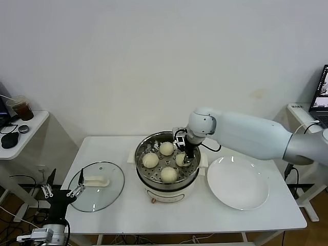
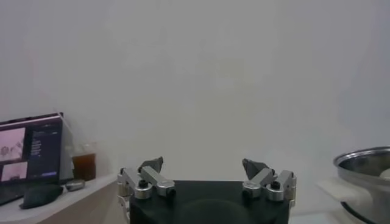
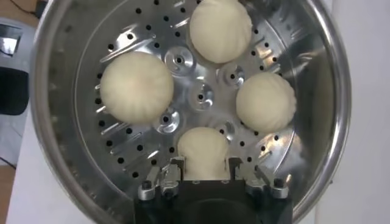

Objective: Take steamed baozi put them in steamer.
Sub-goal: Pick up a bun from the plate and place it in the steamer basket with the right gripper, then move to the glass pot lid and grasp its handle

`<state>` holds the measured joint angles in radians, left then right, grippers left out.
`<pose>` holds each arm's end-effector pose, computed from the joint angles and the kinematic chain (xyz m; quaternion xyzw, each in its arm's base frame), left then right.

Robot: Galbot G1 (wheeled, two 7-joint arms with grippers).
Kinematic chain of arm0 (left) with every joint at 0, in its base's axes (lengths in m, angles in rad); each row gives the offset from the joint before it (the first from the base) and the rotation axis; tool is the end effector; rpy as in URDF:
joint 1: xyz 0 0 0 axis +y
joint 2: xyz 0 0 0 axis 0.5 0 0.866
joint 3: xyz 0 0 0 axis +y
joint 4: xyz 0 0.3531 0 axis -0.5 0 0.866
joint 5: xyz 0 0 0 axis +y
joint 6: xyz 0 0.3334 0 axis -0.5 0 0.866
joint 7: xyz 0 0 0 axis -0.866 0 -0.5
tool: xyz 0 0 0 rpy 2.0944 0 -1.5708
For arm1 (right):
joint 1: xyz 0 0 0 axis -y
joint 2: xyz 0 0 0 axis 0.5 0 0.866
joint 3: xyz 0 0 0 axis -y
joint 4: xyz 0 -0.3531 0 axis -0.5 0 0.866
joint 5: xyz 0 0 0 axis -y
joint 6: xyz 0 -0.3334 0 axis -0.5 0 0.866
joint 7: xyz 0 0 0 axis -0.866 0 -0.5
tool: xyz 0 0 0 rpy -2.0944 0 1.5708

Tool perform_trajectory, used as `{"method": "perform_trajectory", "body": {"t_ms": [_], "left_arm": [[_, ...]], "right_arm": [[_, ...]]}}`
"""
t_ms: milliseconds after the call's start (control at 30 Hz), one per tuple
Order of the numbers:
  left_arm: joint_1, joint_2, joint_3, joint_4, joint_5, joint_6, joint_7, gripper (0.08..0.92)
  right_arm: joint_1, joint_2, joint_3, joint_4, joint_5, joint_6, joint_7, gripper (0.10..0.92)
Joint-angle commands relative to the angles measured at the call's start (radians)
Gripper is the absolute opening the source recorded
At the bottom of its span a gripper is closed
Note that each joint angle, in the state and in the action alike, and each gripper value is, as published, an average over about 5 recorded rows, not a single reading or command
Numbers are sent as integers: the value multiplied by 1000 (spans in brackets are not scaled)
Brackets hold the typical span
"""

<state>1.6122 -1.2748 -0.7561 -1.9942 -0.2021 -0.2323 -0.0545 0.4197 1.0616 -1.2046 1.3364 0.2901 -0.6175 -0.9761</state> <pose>0.1501 0.1300 -0.3157 -0.0538 0.9925 0.0853 0.0690 0.5239 0.0698 -0.1057 0.5156 -0.5472 0.5454 0.3704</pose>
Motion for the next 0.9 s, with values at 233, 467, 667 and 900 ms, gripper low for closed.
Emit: {"method": "perform_trajectory", "body": {"t_ms": [233, 467, 667, 900], "left_arm": [[-6, 0, 6, 6, 0, 0, 1, 823], [-7, -1, 13, 6, -1, -1, 1, 823], [-5, -5, 11, 4, -7, -10, 2, 823], [8, -5, 15, 2, -4, -25, 5, 823]], "right_arm": [[50, -107, 93, 123, 72, -34, 7, 720], [-31, -264, 260, 277, 163, -20, 169, 820], [-485, -455, 647, 436, 259, 190, 568, 823], [-1176, -428, 1169, 522, 105, 504, 745, 823]]}}
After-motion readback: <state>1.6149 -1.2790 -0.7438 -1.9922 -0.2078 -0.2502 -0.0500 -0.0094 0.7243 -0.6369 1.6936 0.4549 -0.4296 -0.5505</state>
